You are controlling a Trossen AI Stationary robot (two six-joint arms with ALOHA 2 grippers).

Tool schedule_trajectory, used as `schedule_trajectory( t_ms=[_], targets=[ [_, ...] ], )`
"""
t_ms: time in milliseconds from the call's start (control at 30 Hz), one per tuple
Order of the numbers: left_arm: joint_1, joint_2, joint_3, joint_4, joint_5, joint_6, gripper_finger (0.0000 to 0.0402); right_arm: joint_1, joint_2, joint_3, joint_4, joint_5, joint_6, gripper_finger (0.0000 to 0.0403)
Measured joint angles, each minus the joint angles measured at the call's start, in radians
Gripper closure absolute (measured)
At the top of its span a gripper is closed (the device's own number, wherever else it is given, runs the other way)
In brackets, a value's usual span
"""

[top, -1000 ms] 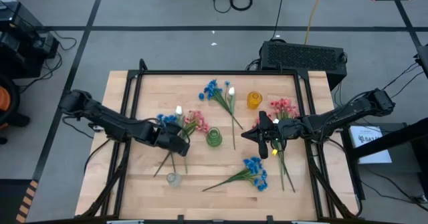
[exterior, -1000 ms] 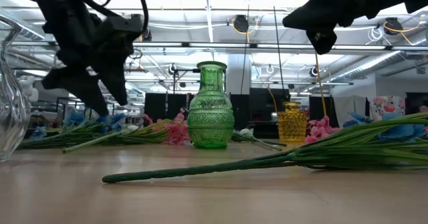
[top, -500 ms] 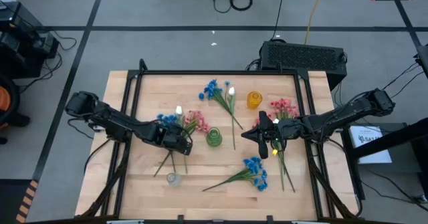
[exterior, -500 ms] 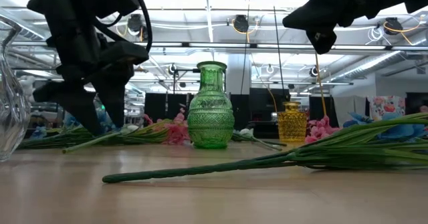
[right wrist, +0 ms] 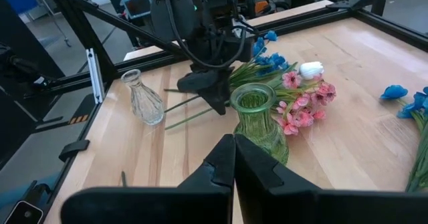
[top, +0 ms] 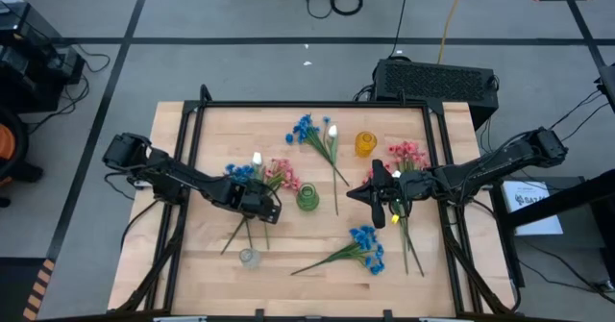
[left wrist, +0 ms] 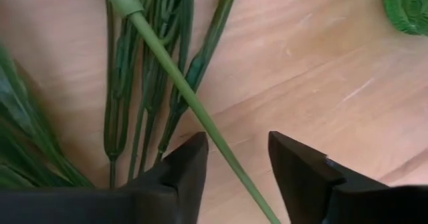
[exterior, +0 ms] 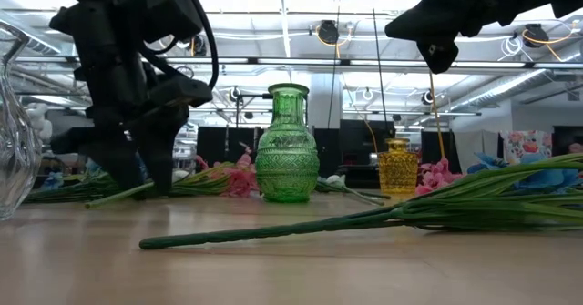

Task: Sort flowers into vase by color
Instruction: Put the left white flower into the green vase

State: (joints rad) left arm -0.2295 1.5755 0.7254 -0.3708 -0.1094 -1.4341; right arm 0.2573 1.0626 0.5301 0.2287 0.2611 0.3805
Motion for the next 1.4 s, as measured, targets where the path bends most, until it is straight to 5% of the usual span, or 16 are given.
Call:
schedule_trajectory(
  t_ms=[400,700,1033,1400],
  targets=[
    [0.008,-0.009,-0.003,-0.017,-0.002,0.027,0.0389,0.000,0.000,0.000,-0.001,0.000,-0.004,0.0403],
    [0.008,-0.060,0.004,-0.009,-0.088,0.036,0.0395,0.000,0.000,0.000,-0.002,0.000,-0.004,0.0403],
    [0.008,-0.266,0.016,-0.038,-0.249,0.147,0.0397,0.000,0.000,0.000,-0.002,0.000,-0.004,0.0403],
    [0.008,-0.441,0.016,0.188,-0.430,0.585,0.0397,0.000,0.000,0.000,0.008,0.003,-0.003,0.0403]
  ],
)
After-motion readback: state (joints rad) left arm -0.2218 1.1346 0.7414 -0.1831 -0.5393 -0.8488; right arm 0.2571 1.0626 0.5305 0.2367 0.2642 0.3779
